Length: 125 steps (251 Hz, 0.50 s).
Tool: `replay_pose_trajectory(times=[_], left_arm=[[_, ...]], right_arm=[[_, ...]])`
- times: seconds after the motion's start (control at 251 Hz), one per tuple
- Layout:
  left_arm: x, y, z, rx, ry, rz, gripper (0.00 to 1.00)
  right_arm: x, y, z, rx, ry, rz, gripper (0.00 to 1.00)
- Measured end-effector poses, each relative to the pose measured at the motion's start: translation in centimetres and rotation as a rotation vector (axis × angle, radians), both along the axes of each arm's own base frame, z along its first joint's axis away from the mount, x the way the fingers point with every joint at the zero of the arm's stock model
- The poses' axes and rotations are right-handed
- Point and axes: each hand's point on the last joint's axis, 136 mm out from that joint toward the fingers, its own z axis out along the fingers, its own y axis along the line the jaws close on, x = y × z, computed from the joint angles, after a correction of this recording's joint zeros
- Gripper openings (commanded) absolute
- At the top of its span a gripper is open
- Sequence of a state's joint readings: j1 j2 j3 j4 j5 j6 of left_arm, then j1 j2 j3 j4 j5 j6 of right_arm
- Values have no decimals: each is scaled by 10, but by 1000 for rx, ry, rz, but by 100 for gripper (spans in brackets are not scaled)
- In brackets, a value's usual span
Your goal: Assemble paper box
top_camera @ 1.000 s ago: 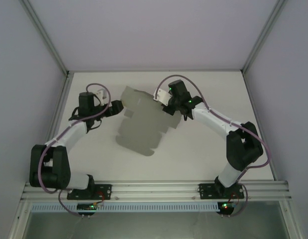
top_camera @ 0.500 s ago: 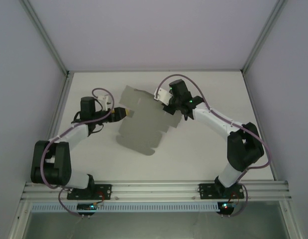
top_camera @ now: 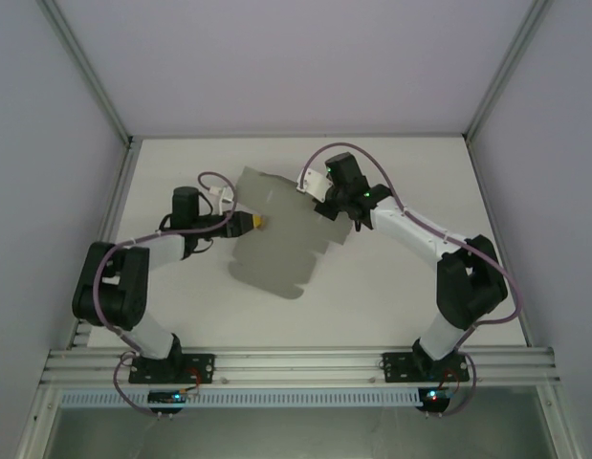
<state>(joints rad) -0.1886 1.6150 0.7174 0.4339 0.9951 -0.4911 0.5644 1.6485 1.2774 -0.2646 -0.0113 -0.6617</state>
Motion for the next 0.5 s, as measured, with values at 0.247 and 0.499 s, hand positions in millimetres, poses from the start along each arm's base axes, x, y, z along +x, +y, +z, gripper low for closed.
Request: replay_pose_trajectory(times=[0.247,0.499], left_arm=[[3,-10,1,-61,-2,-38,38],[3,-16,4,-91,-25,-70,20]], right_arm=[[0,-3,2,5,-2,-5,0],[-2,-7,4,25,6,-3,0]])
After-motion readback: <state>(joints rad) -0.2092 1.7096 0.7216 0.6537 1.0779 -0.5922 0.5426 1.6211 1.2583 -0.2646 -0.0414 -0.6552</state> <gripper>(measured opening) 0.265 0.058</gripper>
